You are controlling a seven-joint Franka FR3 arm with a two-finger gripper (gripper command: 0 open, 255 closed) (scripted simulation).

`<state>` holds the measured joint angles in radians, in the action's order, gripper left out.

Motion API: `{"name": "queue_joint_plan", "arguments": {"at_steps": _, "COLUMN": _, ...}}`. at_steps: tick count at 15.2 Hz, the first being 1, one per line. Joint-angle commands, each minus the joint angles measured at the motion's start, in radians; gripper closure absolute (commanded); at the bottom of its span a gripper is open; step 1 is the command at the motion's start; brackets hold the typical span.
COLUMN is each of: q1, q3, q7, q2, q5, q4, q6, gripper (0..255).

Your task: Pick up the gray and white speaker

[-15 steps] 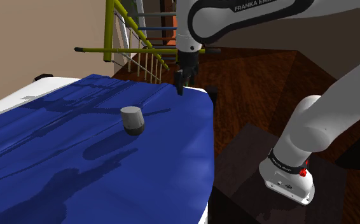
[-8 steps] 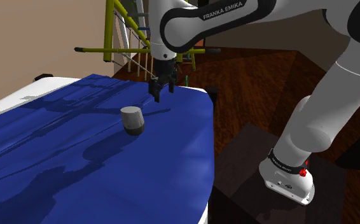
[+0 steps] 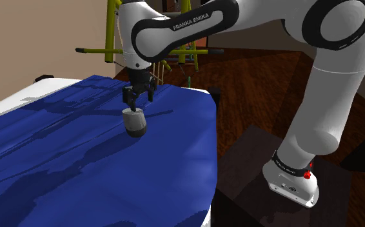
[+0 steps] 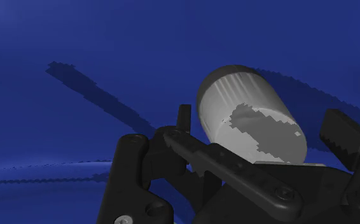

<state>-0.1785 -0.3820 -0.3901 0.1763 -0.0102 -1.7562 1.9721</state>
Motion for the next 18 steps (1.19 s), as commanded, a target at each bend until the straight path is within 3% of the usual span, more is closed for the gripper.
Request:
{"name": "queue_joint_plan", "arguments": {"at_steps": 1, "q1": -0.022, "q3": -0.006, "q7": -0.033, "q2": 0.070, "q5": 0.023, "q4": 0.076, "q6": -0.005, "gripper": 0}}
{"name": "queue_joint_plan", "arguments": {"at_steps": 10, "q1": -0.024, "q3": -0.002, "q7": -0.033, "q2": 0.094, "q5": 0.032, "q4": 0.004, "q6": 0.089, "gripper": 0}}
{"name": "queue_joint_plan", "arguments": {"at_steps": 11, "q1": -0.024, "q3": -0.002, "q7": -0.034, "q2": 0.094, "q5": 0.032, "q4": 0.004, "q6": 0.090, "gripper": 255}}
{"name": "queue_joint_plan", "arguments": {"at_steps": 18, "q1": -0.023, "q3": -0.001, "q7": -0.031, "q2": 0.091, "q5": 0.031, "q4": 0.000, "q6": 0.090, "gripper": 255}}
